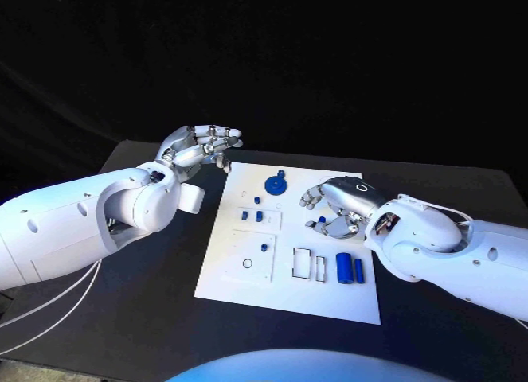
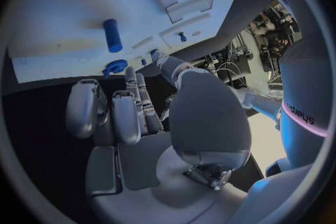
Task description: Assemble the parts on the task board
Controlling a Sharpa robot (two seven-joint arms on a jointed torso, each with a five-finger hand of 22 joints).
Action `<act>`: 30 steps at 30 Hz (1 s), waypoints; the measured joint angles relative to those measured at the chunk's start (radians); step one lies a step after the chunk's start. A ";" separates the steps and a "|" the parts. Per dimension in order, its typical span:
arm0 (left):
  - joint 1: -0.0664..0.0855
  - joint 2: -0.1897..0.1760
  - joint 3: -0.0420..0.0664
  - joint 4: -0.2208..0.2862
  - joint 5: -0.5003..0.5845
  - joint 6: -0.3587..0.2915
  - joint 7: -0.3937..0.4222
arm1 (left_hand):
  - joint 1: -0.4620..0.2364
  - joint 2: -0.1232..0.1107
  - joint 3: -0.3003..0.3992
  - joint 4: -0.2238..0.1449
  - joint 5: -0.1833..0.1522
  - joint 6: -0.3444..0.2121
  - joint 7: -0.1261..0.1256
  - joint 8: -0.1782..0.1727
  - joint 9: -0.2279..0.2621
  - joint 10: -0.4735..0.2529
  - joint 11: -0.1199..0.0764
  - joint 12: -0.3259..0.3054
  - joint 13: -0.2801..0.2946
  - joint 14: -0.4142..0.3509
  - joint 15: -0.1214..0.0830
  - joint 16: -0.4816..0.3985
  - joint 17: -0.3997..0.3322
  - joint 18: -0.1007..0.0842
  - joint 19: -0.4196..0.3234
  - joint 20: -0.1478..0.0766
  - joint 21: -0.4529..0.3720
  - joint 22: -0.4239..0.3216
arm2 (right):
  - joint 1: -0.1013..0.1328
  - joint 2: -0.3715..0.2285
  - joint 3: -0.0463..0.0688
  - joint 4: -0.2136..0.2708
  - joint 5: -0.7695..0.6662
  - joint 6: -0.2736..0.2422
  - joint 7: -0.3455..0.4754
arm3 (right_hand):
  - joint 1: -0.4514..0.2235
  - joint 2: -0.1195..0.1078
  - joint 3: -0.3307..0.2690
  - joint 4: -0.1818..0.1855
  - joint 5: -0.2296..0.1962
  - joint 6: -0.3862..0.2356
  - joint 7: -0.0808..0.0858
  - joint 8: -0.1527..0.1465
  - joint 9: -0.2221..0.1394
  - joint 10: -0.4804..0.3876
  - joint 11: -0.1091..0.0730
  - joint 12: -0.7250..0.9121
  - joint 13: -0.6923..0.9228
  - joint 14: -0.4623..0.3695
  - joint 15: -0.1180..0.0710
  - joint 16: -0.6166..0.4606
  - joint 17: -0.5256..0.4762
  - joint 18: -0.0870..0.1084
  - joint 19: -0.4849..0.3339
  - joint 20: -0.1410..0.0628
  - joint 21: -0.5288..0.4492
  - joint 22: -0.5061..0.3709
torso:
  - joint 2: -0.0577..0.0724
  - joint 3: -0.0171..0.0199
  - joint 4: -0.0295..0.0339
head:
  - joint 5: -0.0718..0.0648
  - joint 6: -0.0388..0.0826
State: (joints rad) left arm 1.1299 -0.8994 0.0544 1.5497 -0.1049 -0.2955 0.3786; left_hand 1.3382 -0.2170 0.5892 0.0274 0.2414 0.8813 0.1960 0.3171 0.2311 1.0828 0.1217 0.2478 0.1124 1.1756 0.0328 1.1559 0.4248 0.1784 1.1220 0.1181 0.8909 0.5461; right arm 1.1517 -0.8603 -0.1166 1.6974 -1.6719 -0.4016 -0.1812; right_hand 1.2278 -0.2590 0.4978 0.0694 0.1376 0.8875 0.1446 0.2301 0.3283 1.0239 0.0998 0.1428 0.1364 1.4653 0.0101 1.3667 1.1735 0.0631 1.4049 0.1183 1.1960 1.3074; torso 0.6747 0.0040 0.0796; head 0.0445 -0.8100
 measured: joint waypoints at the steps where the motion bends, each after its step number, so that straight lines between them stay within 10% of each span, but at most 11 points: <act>1: 0.000 0.000 0.000 0.000 0.000 0.000 0.000 | 0.000 0.000 0.000 0.000 0.000 0.000 0.000 0.000 0.000 0.000 0.000 0.000 0.000 0.000 0.000 0.000 0.000 0.000 0.000 0.000 0.000 0.000 | 0.005 -0.008 0.000 -0.002 0.005 0.015 -0.001 | 0.008 0.008 -0.045 0.006 0.004 -0.004 -0.004 -0.006 0.000 -0.016 0.003 0.002 -0.006 0.000 0.007 -0.004 -0.006 0.012 -0.004 0.004 -0.015 0.000 | 0.000 0.0000 -0.0003 | -0.001 0.001; 6: 0.000 0.000 -0.001 0.000 0.000 0.002 -0.001 | 0.000 0.000 0.000 0.000 0.000 0.000 0.000 0.000 0.000 0.000 0.000 0.000 0.000 0.000 0.000 0.000 0.000 0.000 0.000 0.000 0.000 0.000 | 0.015 -0.026 0.000 -0.014 0.022 0.070 -0.001 | 0.056 0.045 -0.162 0.023 0.006 -0.004 -0.004 -0.018 -0.001 -0.045 0.009 0.026 -0.022 0.001 0.008 -0.009 -0.023 0.014 -0.005 0.005 -0.045 0.000 | 0.000 -0.0002 -0.0002 | -0.006 0.005; 18: 0.000 -0.001 -0.002 -0.001 0.000 0.005 -0.002 | 0.000 0.000 0.000 0.000 0.000 0.000 0.000 0.000 0.000 0.000 0.000 0.000 0.000 0.000 0.000 0.000 0.000 0.000 0.000 0.000 0.000 0.000 | 0.016 -0.020 -0.003 -0.032 0.045 0.148 0.000 | 0.102 0.074 -0.175 0.026 0.015 0.010 -0.001 -0.022 -0.001 -0.038 0.001 0.064 -0.028 0.001 0.008 -0.009 -0.019 0.014 -0.003 0.003 -0.028 0.000 | 0.000 -0.0009 0.0026 | -0.010 0.005; 30: 0.000 -0.003 -0.002 -0.001 0.000 0.005 -0.004 | 0.000 0.000 0.000 0.000 0.000 0.000 0.000 0.000 0.000 0.000 0.000 0.000 0.001 0.000 0.000 0.000 -0.001 0.000 0.000 0.000 0.000 0.000 | 0.014 -0.015 -0.003 -0.034 0.047 0.160 -0.008 | 0.141 0.106 -0.020 0.030 -0.055 0.097 0.007 -0.017 -0.001 0.068 -0.010 0.084 -0.047 0.001 0.001 0.007 0.005 0.014 0.045 -0.009 0.072 0.001 | 0.001 -0.0006 0.0021 | -0.009 0.004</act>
State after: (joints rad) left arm 1.1298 -0.9028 0.0528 1.5488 -0.1049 -0.2901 0.3741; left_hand 1.3382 -0.2170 0.5892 0.0274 0.2414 0.8813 0.1960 0.3171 0.2311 1.0829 0.1216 0.2477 0.1131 1.1756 0.0328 1.1559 0.4239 0.1784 1.1220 0.1181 0.8909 0.5460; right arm 1.1659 -0.8757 -0.1196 1.6630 -1.6252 -0.2418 -0.1895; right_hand 1.3689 -0.1530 0.4774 0.0990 0.0829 0.9849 0.1515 0.2129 0.3272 1.0915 0.0903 0.2271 0.0899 1.4658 0.0111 1.3736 1.1780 0.0774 1.4504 0.1093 1.2680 1.3080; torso 0.6756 0.0035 0.0817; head 0.0353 -0.8062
